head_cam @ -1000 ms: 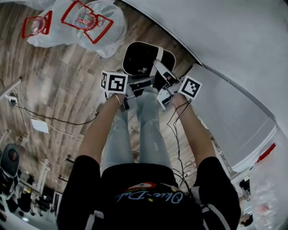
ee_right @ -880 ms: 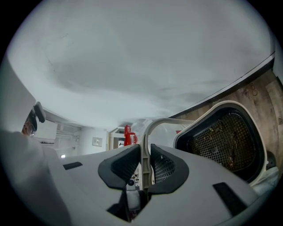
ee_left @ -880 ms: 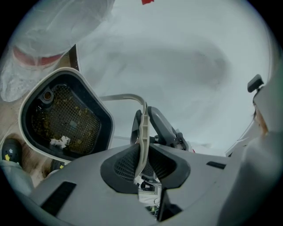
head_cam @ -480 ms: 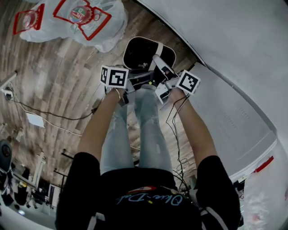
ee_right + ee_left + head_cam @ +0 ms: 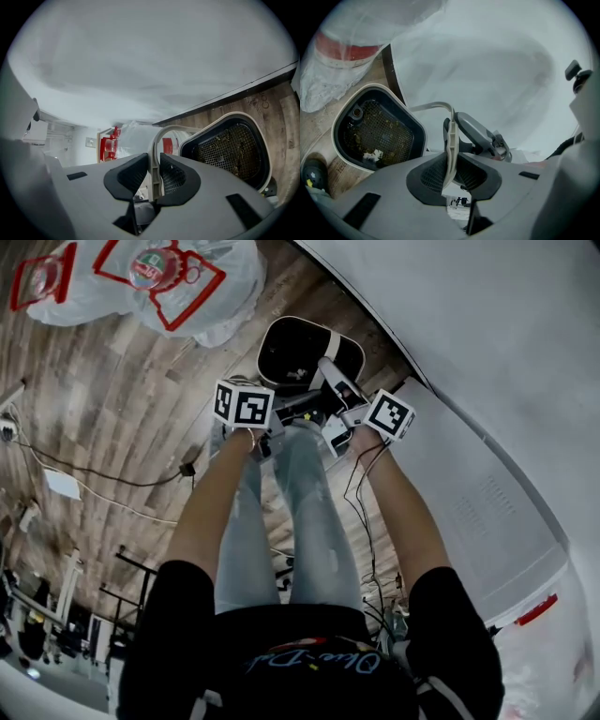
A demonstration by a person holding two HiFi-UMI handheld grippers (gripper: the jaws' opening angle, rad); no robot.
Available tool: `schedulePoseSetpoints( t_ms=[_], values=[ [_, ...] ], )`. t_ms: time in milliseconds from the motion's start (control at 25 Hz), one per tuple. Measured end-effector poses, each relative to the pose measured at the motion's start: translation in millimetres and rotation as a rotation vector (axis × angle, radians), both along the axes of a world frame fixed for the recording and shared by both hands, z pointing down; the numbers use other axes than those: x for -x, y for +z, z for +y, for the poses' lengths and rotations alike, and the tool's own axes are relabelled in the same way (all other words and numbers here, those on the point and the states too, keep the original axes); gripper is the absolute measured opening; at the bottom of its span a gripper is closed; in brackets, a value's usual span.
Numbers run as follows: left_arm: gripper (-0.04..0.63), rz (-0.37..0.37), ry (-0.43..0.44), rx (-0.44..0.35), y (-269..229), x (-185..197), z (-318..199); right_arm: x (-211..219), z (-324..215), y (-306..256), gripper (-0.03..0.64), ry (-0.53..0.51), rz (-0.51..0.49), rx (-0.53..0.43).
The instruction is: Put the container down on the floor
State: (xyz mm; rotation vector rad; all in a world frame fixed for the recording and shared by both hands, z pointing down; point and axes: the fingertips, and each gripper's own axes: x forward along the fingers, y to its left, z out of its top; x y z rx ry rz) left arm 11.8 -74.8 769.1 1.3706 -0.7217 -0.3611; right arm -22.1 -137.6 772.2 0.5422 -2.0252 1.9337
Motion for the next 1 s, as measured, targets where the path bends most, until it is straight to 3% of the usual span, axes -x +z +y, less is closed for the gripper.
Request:
schedulePoseSetpoints(
  t_ms=[120, 440, 1000],
  values=[
    [0.057, -0.044, 0.011, 0.004, 11.8, -4.1, 0.9, -2.8, -0.8, 10.6, 0.071, -0.031, 0.008, -0.027],
    [0.057, -0.095, 0.032, 0.04, 34.3, -13.2, 5.5, -17.1, 7.3, 34.3, 0.071, -0.027, 0.096, 0.026],
    [0.075, -0.104, 0.036, 0.12, 59.5, -29.3, 10.4, -32.8, 12.7, 56.1, 0.071, -0.089, 0.179, 0.035]
  ],
)
